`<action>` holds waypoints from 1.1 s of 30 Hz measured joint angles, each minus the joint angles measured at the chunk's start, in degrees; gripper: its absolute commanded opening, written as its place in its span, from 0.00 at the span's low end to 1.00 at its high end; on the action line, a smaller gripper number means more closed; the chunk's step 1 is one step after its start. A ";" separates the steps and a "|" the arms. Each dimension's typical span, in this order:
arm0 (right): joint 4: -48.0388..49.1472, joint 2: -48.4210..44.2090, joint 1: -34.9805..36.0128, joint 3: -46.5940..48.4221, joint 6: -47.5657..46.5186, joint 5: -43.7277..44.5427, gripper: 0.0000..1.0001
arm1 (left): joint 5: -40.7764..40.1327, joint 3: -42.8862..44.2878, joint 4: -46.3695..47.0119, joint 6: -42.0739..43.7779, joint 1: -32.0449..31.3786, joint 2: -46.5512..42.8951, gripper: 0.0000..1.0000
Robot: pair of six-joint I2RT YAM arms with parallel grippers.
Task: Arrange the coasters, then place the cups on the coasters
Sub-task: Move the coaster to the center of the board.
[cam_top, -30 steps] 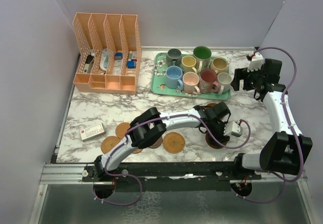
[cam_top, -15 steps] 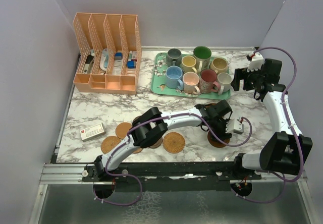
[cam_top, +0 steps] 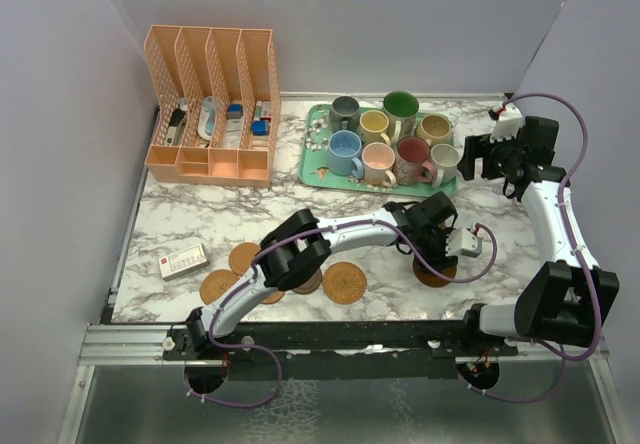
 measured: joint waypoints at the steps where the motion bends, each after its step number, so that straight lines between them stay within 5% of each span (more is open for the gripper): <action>1: 0.00 0.00 0.02 0.00 0.00 0.00 0.84 | -0.07 0.00 0.02 0.00 0.04 0.00 0.45; 24: 0.00 0.68 0.02 0.00 -0.37 -0.02 0.84 | -1.14 2.05 -5.03 -1.44 1.16 -1.68 0.64; 33: 0.00 0.76 0.00 -0.04 -0.39 -0.02 0.84 | -2.71 -18.56 -5.29 4.17 1.33 -20.52 0.64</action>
